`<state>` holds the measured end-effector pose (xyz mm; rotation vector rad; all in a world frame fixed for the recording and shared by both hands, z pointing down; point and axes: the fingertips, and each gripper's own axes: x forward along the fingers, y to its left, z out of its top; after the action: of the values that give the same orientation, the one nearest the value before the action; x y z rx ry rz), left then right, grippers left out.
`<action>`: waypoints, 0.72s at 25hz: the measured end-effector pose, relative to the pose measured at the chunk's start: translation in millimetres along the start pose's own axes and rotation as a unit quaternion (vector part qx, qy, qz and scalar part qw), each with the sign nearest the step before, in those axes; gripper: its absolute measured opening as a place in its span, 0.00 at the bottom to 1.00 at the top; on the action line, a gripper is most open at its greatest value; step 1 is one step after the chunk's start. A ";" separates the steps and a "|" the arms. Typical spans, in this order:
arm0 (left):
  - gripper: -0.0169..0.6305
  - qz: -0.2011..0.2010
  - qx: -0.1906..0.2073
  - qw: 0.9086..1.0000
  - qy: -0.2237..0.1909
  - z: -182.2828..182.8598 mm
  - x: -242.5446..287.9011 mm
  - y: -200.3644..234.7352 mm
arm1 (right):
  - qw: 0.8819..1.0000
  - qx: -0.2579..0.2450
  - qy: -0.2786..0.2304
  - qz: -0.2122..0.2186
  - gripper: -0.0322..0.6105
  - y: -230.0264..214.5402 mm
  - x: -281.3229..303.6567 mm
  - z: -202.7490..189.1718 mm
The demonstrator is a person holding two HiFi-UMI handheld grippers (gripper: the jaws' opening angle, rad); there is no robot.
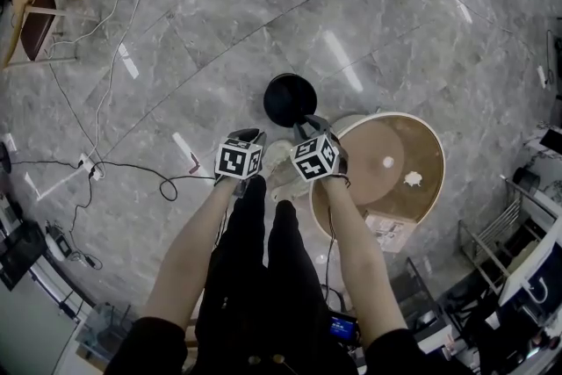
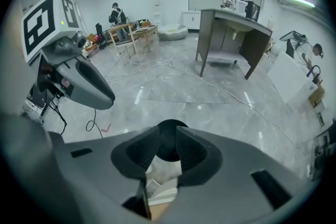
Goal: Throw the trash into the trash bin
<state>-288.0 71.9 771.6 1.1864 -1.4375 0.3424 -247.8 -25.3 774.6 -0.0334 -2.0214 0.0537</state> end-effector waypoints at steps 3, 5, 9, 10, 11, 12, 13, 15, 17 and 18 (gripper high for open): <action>0.12 -0.002 0.008 1.000 0.007 -2.4 1.8 -3.5 | 1.000 0.010 0.002 -0.006 0.21 -2.0 -5.3 -7.2; 0.12 -0.003 0.016 1.000 0.012 -4.6 2.2 -6.7 | 1.000 0.017 0.003 -0.011 0.21 -2.0 -12.3 -13.8; 0.12 -0.008 0.040 0.999 0.020 -5.8 -0.1 -16.4 | 0.999 0.038 -0.010 -0.028 0.19 1.1 -38.2 -24.0; 0.12 -0.010 0.046 0.999 0.024 -6.2 -0.8 -20.1 | 0.998 0.048 -0.015 -0.032 0.18 2.1 -47.2 -27.2; 0.12 -0.011 0.053 0.998 0.028 -7.0 -1.4 -24.7 | 0.997 0.060 -0.021 -0.037 0.17 2.6 -57.3 -31.1; 0.12 -0.013 0.062 0.997 0.032 -8.0 -1.9 -30.0 | 0.996 0.074 -0.028 -0.042 0.15 2.6 -68.5 -35.5; 0.12 -0.015 0.073 0.997 0.037 -9.2 -2.4 -35.7 | 0.994 0.091 -0.035 -0.048 0.14 2.3 -80.7 -40.3; 0.12 -0.020 0.098 0.994 0.046 -11.3 -4.3 -48.0 | 0.989 0.126 -0.053 -0.060 0.10 1.1 -107.9 -49.9; 0.12 -0.032 0.118 0.991 0.050 -12.5 -7.4 -62.8 | 0.982 0.159 -0.073 -0.077 0.09 -1.2 -138.1 -60.1; 0.11 -0.040 0.123 0.990 0.052 -13.1 -9.4 -71.9 | 0.977 0.177 -0.084 -0.086 0.08 -2.2 -154.0 -66.0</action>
<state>-225.1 54.7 737.4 1.4004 -1.2789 0.5288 -121.3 -33.3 665.1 0.3831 -2.1476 0.3136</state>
